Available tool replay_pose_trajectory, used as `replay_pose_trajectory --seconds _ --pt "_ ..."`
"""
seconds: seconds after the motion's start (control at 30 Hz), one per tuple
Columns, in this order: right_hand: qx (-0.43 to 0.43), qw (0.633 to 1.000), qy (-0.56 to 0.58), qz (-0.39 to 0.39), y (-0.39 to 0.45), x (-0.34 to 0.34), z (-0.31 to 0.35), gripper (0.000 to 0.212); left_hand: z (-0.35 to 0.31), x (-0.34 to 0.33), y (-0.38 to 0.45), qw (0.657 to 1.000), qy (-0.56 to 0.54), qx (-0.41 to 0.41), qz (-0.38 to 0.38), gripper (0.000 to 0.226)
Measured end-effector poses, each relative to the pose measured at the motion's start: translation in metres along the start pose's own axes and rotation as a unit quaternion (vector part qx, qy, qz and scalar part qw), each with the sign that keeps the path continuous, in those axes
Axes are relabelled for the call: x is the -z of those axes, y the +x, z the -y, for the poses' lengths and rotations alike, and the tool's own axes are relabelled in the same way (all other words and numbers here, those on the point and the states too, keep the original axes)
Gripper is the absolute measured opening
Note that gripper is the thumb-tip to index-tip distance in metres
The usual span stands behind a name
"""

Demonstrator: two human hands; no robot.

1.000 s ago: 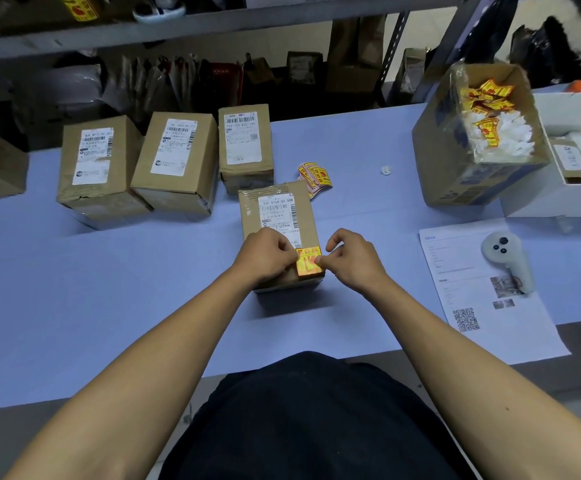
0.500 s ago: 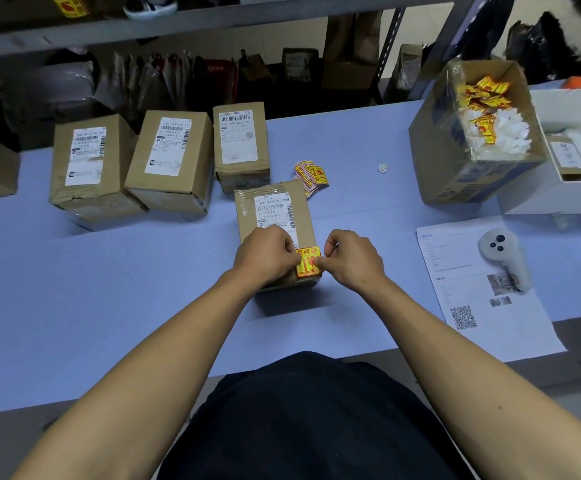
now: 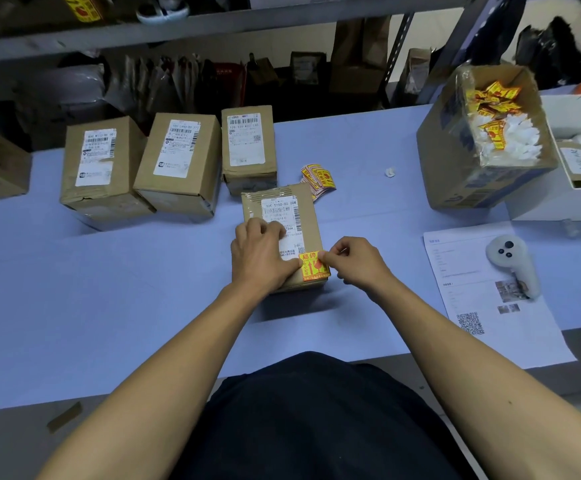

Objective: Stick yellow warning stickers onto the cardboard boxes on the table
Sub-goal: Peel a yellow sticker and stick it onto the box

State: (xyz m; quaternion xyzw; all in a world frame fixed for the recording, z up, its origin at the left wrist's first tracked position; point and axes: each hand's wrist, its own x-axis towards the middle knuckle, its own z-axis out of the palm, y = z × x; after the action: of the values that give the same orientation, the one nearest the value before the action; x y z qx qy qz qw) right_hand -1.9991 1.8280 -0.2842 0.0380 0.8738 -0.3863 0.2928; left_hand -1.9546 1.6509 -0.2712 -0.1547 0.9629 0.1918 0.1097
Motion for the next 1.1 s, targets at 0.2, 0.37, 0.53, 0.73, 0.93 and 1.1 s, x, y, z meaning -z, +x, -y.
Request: replay_pose_trajectory --seconds 0.2,0.37,0.53,0.73,0.93,1.1 --pt "-0.007 0.994 0.109 0.014 0.000 -0.013 -0.003 0.031 0.009 -0.015 -0.011 0.990 -0.135 0.036 0.019 0.084" --pt "0.002 0.988 0.127 0.089 -0.002 -0.007 -0.020 0.034 0.015 -0.026 -0.014 0.985 -0.168 0.026 0.009 0.088" --pt "0.008 0.989 0.130 0.069 0.003 -0.011 -0.012 0.033 0.016 -0.028 -0.013 0.985 -0.168 0.023 0.018 0.104" --pt "-0.002 0.979 0.179 0.094 0.000 -0.009 -0.024 0.028 0.017 -0.026 -0.014 0.986 -0.164 0.010 0.030 0.111" --pt "0.002 0.979 0.182 0.089 0.004 -0.009 -0.016 0.025 0.020 -0.026 -0.013 0.985 -0.170 0.009 0.029 0.112" --pt "0.016 0.980 0.177 0.087 0.003 -0.012 -0.017 0.028 0.021 -0.028 -0.014 0.985 -0.172 0.007 0.026 0.111"
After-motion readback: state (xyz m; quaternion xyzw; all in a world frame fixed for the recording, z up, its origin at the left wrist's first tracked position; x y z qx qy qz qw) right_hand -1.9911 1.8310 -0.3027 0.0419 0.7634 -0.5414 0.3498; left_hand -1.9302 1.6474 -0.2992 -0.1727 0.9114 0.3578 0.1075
